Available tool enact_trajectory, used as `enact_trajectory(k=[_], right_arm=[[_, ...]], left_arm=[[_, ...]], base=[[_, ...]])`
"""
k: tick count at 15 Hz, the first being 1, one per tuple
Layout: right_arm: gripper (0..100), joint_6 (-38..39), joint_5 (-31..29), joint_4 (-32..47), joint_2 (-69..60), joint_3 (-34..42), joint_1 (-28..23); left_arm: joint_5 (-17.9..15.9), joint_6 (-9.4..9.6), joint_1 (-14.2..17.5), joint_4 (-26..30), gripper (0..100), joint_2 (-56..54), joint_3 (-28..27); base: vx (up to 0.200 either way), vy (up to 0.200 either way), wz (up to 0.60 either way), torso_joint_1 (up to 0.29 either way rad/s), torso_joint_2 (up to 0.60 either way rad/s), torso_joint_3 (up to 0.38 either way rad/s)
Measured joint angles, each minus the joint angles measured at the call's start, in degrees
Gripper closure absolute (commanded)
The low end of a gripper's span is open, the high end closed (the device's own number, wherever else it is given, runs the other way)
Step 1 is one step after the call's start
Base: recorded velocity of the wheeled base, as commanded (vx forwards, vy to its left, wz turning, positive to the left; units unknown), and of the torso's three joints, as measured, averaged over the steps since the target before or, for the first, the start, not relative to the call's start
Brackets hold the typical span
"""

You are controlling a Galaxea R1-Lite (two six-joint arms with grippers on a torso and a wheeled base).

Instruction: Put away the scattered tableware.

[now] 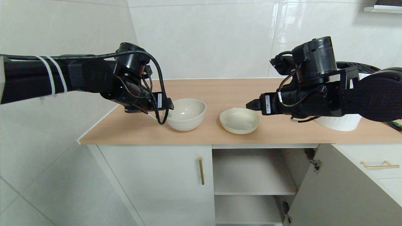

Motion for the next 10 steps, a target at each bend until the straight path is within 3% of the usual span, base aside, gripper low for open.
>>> enact_trajectory(k=[1,2,10], right_arm=[[0,0.0,0.0,0.0,-0.2,0.4,0.0],[0,0.0,0.0,0.0,-0.4,0.6,0.0],[0,0.0,0.0,0.0,-0.7,1.4,0.0]], left_arm=[[0.0,-0.09,-0.1,0.4,0,0.7,-0.5],[0.0,-0.12,-0.4,0.5,100,1.3,-1.0],[0.0,-0.77,-1.0,3.5,100,4.1,-4.8]], base=[[0.000,0.000,0.00,0.000,0.00,0.000],[0.000,0.000,0.00,0.000,0.00,0.000],[0.000,0.000,0.00,0.000,0.00,0.000]])
